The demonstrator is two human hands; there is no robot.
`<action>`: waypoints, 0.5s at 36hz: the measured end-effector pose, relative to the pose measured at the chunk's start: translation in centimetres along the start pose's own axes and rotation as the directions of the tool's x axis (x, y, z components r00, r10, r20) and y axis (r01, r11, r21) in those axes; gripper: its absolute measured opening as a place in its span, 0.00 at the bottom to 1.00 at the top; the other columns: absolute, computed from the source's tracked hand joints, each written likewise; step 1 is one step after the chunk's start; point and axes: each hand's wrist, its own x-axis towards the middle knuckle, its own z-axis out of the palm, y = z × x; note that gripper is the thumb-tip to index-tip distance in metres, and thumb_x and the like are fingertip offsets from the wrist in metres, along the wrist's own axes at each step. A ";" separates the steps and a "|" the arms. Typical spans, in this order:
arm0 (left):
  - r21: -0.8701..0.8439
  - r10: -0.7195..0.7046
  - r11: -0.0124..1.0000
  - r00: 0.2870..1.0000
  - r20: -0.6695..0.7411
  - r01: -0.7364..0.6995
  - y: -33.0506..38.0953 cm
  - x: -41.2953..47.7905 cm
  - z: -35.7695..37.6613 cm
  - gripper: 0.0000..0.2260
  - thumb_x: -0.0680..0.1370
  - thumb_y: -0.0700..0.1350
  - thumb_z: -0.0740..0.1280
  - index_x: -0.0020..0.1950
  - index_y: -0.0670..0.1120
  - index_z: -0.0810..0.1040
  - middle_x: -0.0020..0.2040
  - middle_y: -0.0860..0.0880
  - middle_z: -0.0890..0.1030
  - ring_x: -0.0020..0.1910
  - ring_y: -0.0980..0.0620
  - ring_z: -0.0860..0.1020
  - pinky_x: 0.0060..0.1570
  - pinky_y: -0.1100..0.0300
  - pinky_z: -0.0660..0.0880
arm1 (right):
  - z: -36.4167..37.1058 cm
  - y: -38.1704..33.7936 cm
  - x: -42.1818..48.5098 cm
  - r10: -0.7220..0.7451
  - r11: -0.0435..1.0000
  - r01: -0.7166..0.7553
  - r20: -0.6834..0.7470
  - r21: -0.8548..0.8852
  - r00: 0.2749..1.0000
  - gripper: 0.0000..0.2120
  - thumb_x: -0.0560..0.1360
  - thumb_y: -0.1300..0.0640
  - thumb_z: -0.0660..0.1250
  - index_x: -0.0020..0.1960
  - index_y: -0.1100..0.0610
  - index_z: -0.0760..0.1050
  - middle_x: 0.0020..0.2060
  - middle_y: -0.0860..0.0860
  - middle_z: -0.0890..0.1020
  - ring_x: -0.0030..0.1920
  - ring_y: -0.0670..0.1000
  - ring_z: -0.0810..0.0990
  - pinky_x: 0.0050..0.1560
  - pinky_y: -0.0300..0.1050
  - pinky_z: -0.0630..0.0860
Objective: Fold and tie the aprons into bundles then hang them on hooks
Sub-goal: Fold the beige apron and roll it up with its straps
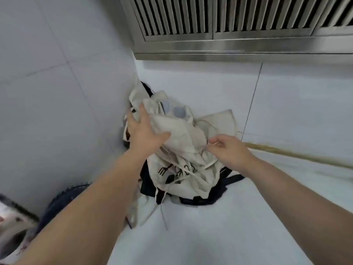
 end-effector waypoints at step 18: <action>-0.317 0.238 0.949 0.650 0.722 0.004 1.5 -5.5 1.4 0.06 0.72 0.48 0.74 0.48 0.54 0.86 0.47 0.53 0.85 0.49 0.61 0.80 0.57 0.62 0.75 | 2.0 -0.7 1.8 0.331 0.586 -0.550 0.443 0.596 0.833 0.15 0.77 0.55 0.66 0.61 0.59 0.71 0.50 0.58 0.79 0.49 0.57 0.81 0.39 0.48 0.79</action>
